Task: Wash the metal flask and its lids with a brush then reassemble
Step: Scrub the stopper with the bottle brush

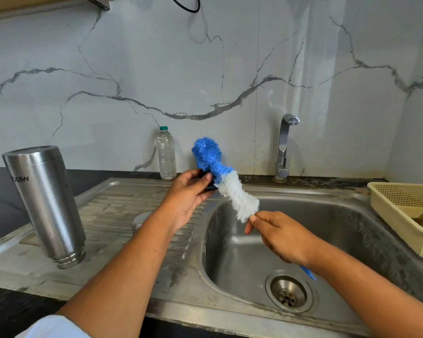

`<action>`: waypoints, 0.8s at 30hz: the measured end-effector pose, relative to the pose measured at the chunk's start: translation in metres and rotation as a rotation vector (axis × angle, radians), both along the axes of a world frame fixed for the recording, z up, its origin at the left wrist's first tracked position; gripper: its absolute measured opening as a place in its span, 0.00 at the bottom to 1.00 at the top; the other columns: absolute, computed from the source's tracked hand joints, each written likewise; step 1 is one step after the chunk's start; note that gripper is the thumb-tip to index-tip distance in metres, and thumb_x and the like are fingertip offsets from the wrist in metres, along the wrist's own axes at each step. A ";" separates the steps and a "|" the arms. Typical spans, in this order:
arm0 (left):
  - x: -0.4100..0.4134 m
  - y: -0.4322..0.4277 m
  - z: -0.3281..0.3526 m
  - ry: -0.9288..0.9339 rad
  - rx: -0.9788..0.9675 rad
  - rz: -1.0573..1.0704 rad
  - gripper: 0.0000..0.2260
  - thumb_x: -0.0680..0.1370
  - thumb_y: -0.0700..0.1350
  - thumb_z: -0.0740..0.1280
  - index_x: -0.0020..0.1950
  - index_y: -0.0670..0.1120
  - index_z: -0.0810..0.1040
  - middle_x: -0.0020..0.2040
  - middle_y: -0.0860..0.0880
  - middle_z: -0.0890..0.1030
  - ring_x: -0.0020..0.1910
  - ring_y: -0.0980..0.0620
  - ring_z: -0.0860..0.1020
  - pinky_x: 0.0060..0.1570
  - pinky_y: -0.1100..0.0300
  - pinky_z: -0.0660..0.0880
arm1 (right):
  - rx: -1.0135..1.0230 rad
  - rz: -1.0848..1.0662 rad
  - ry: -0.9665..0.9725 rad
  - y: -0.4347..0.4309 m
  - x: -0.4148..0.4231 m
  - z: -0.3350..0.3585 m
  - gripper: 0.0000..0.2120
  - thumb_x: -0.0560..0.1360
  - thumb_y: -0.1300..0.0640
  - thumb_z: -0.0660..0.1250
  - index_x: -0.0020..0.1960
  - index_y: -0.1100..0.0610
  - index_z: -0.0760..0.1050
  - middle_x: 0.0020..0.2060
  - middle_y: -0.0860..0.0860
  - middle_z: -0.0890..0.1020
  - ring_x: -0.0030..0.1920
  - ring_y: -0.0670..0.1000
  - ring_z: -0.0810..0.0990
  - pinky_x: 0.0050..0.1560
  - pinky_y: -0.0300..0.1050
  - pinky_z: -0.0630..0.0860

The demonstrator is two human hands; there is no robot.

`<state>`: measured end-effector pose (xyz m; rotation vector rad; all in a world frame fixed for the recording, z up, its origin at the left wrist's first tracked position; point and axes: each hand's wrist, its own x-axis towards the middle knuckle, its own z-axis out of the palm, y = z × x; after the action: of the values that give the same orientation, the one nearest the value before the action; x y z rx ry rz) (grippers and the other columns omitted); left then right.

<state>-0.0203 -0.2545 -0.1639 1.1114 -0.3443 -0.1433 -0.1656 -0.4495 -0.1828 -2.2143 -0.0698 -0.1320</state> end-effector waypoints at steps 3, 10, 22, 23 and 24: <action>0.006 0.003 0.003 0.001 -0.080 0.087 0.10 0.79 0.34 0.70 0.60 0.40 0.78 0.56 0.40 0.86 0.53 0.46 0.86 0.54 0.55 0.84 | 0.015 0.017 0.016 -0.003 -0.003 0.001 0.18 0.86 0.48 0.56 0.47 0.51 0.81 0.27 0.52 0.65 0.24 0.47 0.62 0.23 0.36 0.61; 0.004 0.003 -0.002 -0.091 0.100 0.106 0.12 0.77 0.35 0.73 0.59 0.43 0.80 0.55 0.44 0.87 0.54 0.49 0.86 0.53 0.58 0.81 | -0.011 -0.017 0.010 -0.005 -0.001 0.000 0.18 0.86 0.48 0.56 0.47 0.51 0.80 0.24 0.47 0.65 0.22 0.43 0.62 0.23 0.33 0.61; 0.006 0.008 0.006 0.101 -0.204 -0.016 0.14 0.78 0.42 0.73 0.62 0.40 0.77 0.58 0.37 0.84 0.56 0.42 0.85 0.51 0.53 0.84 | 0.041 -0.166 -0.127 -0.018 0.004 -0.007 0.10 0.83 0.49 0.61 0.46 0.51 0.75 0.33 0.46 0.78 0.34 0.46 0.74 0.43 0.48 0.73; 0.006 0.008 0.006 0.123 -0.214 0.000 0.14 0.80 0.44 0.71 0.63 0.39 0.77 0.57 0.37 0.84 0.53 0.44 0.84 0.47 0.57 0.84 | 0.032 -0.168 -0.141 -0.018 0.004 -0.006 0.10 0.83 0.50 0.61 0.45 0.51 0.75 0.33 0.46 0.78 0.35 0.46 0.74 0.43 0.48 0.73; 0.007 0.008 0.005 0.147 -0.219 0.018 0.16 0.81 0.48 0.70 0.64 0.39 0.77 0.54 0.38 0.84 0.49 0.46 0.83 0.43 0.60 0.83 | 0.033 -0.171 -0.156 -0.019 0.004 -0.006 0.10 0.83 0.51 0.61 0.44 0.50 0.75 0.33 0.46 0.78 0.35 0.46 0.74 0.42 0.47 0.73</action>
<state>-0.0136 -0.2465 -0.1590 0.8815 -0.2123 -0.1663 -0.1614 -0.4687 -0.1887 -2.1722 0.0361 -0.3975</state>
